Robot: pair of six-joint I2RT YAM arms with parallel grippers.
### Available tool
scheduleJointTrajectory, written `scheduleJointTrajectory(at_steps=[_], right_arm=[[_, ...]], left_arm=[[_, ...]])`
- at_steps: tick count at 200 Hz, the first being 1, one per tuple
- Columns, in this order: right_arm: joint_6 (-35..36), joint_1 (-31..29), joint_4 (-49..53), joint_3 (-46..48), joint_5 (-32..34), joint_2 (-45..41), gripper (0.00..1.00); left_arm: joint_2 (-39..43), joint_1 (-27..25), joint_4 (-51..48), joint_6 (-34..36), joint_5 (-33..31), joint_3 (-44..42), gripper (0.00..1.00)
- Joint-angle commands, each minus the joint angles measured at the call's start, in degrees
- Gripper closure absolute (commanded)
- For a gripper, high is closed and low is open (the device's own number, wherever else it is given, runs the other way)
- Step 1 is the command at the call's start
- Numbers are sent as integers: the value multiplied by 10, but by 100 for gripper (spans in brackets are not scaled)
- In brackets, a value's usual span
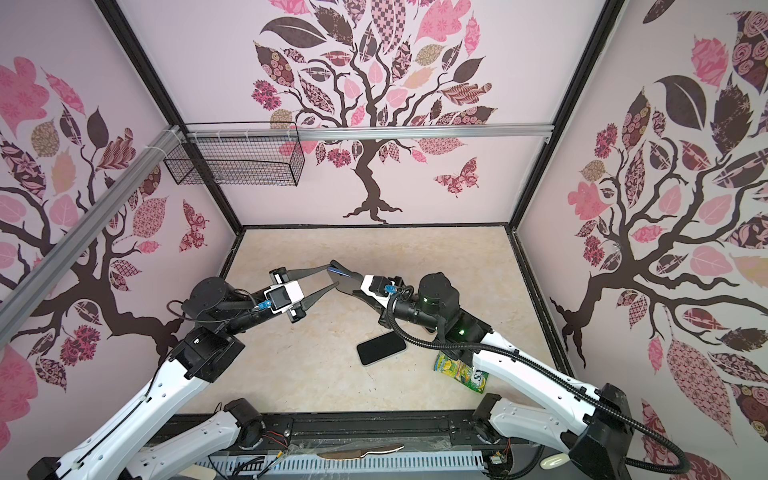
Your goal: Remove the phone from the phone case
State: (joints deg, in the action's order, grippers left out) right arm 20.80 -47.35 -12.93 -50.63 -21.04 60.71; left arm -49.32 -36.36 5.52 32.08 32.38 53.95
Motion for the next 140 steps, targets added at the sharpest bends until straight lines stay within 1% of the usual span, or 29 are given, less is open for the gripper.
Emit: scheduleJointTrajectory(at_steps=[1, 37, 80, 119, 140], right_arm=[[-6, -17, -19, -54, -19, 0, 100], [8, -17, 3, -67, -50, -7, 100], [6, -16, 9, -77, -53, -10, 100], [-1, -14, 13, -88, -85, -12, 100], [-3, -11, 3, -87, -103, -15, 100]], left_arm=[[-22, -25, -98, -20, 180, -9, 63], [-33, -24, -127, -39, 231, -3, 64], [-47, -20, -156, -48, 268, 5, 66], [-60, -11, -157, -72, 315, 4, 66], [-64, -9, -156, -77, 329, 0, 66]])
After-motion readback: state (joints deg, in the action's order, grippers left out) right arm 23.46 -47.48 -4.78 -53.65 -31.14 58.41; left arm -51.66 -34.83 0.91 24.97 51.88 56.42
